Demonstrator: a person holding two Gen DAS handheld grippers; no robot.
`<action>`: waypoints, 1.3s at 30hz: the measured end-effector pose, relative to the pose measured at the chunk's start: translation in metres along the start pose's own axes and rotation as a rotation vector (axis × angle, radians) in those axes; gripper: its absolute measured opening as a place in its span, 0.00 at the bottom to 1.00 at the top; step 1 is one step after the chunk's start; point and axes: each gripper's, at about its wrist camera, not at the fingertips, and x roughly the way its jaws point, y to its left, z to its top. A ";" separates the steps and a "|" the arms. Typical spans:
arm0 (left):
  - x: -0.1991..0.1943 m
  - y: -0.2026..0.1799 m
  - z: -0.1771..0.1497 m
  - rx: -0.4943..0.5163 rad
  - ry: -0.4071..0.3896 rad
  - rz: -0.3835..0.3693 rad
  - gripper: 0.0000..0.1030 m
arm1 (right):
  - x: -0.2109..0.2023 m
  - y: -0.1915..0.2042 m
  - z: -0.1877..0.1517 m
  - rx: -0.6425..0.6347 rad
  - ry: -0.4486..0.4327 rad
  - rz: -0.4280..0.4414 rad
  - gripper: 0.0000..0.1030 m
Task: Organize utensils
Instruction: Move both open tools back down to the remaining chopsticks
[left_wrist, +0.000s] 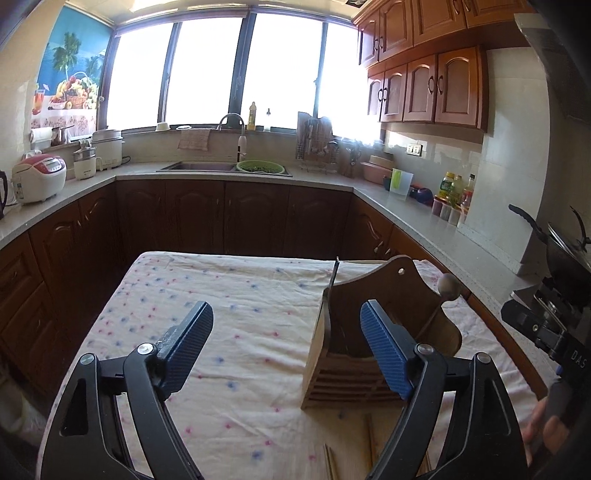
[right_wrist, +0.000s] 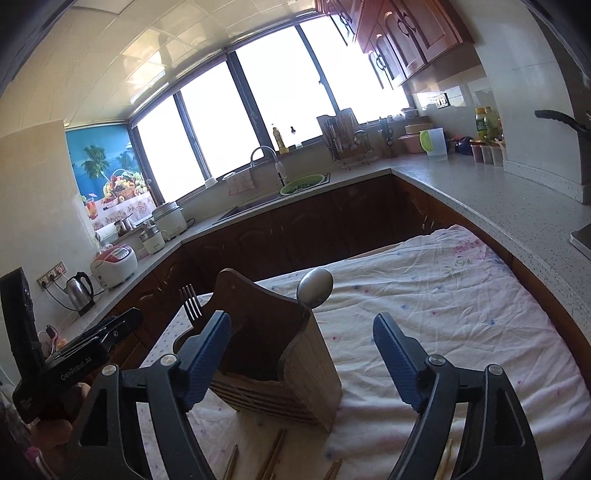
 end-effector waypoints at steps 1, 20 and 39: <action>-0.006 0.002 -0.005 -0.006 0.003 0.000 0.86 | -0.006 -0.001 -0.001 0.004 -0.005 -0.002 0.87; -0.051 0.018 -0.108 -0.051 0.196 -0.005 0.87 | -0.088 -0.032 -0.086 0.128 0.079 -0.110 0.96; -0.020 0.002 -0.132 0.023 0.382 0.013 0.84 | -0.081 -0.051 -0.119 0.118 0.182 -0.190 0.95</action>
